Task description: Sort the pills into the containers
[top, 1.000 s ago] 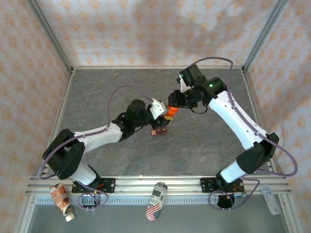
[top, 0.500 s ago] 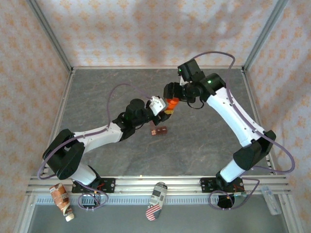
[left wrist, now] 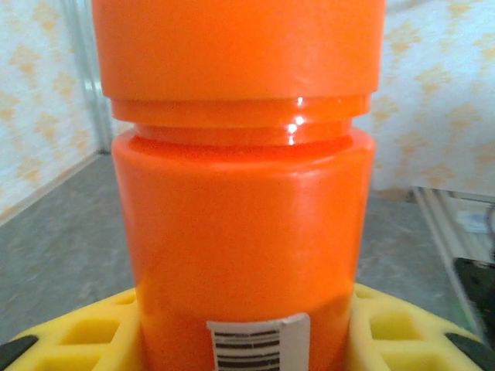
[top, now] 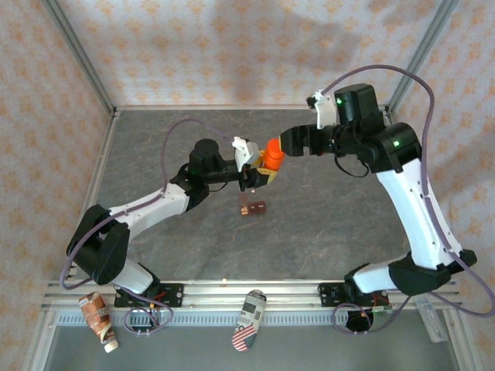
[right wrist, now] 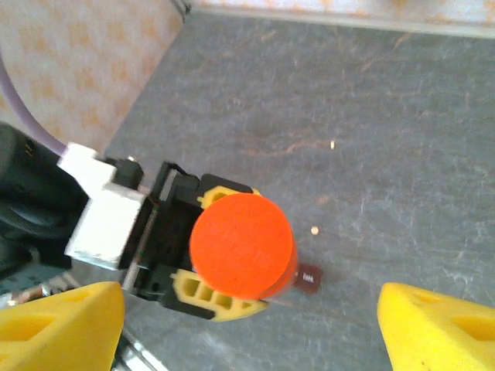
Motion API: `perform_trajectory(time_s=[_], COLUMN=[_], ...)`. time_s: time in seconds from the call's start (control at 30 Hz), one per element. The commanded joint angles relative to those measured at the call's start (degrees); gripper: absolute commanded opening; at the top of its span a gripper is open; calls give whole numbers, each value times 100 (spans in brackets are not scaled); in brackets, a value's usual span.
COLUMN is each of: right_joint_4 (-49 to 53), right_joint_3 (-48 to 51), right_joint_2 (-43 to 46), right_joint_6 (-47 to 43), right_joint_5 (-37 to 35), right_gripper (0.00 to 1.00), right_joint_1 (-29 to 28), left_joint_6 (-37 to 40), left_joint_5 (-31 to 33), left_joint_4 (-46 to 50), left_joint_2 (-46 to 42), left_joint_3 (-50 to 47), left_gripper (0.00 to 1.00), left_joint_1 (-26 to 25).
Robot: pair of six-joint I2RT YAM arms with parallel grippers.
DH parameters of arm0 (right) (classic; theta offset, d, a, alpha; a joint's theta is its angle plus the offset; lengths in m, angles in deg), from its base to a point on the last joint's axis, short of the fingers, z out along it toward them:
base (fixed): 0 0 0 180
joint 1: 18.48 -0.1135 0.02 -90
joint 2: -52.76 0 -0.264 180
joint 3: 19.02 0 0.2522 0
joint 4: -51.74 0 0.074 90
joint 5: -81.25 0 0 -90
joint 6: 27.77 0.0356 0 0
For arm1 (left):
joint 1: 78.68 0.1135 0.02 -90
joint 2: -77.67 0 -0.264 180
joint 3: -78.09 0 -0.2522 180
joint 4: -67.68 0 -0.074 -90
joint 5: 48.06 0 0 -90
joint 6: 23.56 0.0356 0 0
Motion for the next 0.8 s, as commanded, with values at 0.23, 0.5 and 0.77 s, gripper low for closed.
perform_trajectory(time_s=[0.23, 0.5, 0.77], right_joint_4=[844, 790, 693], right_joint_3=[-351, -250, -146], right_joint_2=[-509, -637, -738], right_joint_6=[-938, -914, -870], right_joint_5=[166, 65, -44], right_gripper=[81, 70, 73], right_joint_1=[-242, -277, -279], left_joint_6=[-93, -76, -50], left_joint_5=[-952, -962, -1002], left_joint_4=[667, 700, 733], left_joint_2=[118, 132, 134], left_joint_3=[441, 441, 468], left_gripper=[0, 0, 0], left_joint_1=[-1, -1, -1])
